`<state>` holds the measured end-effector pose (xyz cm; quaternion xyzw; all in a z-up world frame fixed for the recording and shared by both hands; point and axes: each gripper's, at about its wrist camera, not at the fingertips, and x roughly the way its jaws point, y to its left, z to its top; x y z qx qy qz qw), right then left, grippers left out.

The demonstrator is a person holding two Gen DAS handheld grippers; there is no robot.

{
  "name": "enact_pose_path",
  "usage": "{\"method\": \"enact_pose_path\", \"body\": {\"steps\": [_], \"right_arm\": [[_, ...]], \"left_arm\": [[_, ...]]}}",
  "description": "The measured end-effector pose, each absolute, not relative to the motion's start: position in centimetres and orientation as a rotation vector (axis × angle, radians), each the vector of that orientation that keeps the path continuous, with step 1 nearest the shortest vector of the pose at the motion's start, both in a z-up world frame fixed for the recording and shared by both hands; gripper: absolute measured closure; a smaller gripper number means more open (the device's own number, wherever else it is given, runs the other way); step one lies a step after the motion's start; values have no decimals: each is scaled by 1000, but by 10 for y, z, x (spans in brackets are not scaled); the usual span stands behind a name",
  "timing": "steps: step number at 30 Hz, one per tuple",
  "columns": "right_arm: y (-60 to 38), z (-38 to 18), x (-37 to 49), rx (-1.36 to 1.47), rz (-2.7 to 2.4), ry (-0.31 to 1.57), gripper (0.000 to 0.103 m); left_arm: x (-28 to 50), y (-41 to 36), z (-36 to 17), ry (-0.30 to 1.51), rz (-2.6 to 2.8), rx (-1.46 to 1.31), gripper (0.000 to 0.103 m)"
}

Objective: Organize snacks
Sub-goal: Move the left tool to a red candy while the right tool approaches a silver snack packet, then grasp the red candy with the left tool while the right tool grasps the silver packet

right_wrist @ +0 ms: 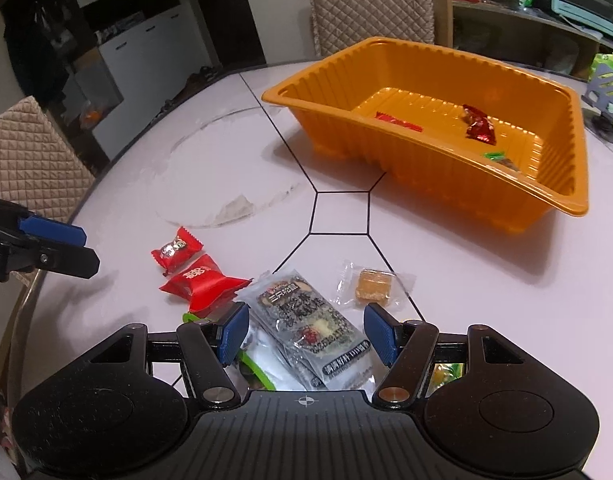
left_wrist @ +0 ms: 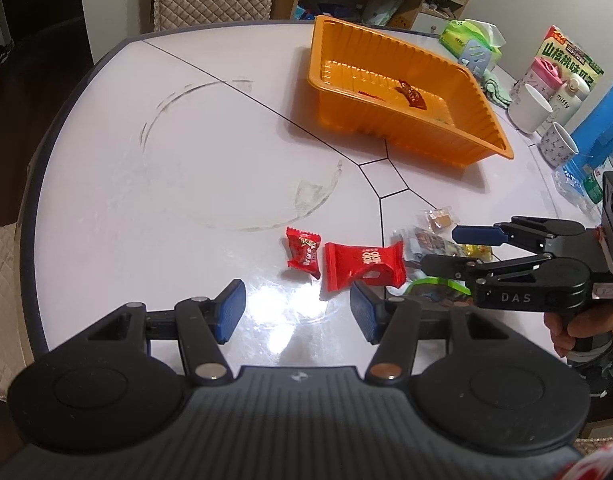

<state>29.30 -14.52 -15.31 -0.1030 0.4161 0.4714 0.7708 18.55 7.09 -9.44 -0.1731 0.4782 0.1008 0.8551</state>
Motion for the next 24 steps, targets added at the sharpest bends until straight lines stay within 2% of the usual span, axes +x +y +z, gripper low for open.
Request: {"method": "enact_pose_path", "body": {"steps": [3, 8, 16, 24], "right_arm": [[-142, -156, 293, -238, 1033, 902, 39], [-140, -155, 289, -297, 1045, 875, 49], [-136, -154, 273, -421, 1053, 819, 58], [-147, -146, 277, -268, 983, 902, 60]], "left_arm": [[187, 72, -97, 1011, 214, -365, 49], [191, 73, -99, 1017, 213, -364, 49], [193, 73, -103, 1024, 215, -361, 49], [192, 74, -105, 1026, 220, -359, 49]]}}
